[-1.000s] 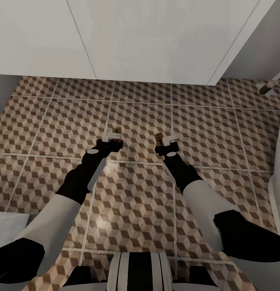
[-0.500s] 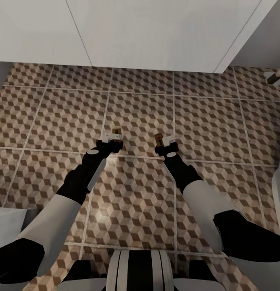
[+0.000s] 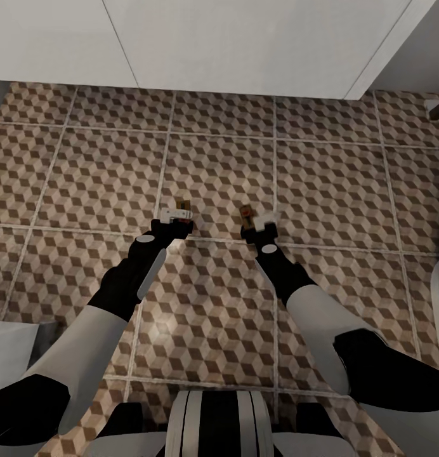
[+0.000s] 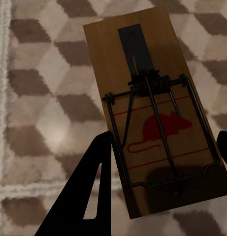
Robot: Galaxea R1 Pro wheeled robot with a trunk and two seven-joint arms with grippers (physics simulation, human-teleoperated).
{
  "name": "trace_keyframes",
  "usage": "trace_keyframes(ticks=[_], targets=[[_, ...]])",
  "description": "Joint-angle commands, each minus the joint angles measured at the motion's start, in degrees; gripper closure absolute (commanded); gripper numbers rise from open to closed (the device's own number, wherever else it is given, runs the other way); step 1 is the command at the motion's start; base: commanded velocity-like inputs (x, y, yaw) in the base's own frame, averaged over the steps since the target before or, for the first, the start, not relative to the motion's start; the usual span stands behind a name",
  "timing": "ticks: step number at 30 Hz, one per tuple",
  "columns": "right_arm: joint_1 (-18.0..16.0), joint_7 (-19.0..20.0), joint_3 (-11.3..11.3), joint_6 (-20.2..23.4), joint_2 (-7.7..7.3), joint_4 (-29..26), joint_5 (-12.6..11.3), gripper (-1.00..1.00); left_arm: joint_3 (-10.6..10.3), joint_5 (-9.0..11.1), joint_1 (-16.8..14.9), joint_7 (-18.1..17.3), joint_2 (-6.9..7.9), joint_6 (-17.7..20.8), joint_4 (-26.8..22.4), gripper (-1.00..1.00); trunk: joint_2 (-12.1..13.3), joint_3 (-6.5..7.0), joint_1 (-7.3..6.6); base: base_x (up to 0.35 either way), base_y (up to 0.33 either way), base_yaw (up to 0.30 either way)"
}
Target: Take the four mousetraps from the cabinet in the bathroom and place them on the bathroom floor. Make sure all four end up on the same floor surface, and ensure that at least two of them are either under or directly next to the same bathroom sink.
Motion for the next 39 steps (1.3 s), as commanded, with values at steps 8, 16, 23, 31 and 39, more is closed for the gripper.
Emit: trace_keyframes(ticks=[8,16,23,31,39], targets=[[0.0,-0.3,0.2,-3.9,0.00,1.5,0.5,1.00,-0.1,0.5,0.0,0.4,0.03,-0.1,-0.4,1.00,-0.1,-0.03,0.20,0.000,0.000,0.000],[0.0,-0.3,0.2,-4.5,0.00,1.6,0.5,1.00,-0.2,0.5,0.0,0.4,0.10,-3.3,-0.4,1.00,-0.1,-0.03,0.20,0.000,0.000,0.000],[0.0,-0.3,0.2,-4.6,0.00,1.6,0.5,1.00,-0.2,0.5,0.0,0.5,0.08,-5.0,0.0,1.00,-0.1,-0.03,0.20,0.000,0.000,0.000],[0.0,-0.3,0.2,-4.5,0.00,1.8,0.5,1.00,-0.2,0.5,0.2,0.6,0.03,-5.0,0.0,1.00,-0.1,-0.03,0.20,0.000,0.000,0.000],[0.0,-1.2,0.1,-3.7,0.00,1.6,0.8,1.00,-0.4,0.3,0.3,0.9,-0.21,-5.1,4.1,1.00,-0.1,-0.03,0.20,0.000,0.000,0.000]])
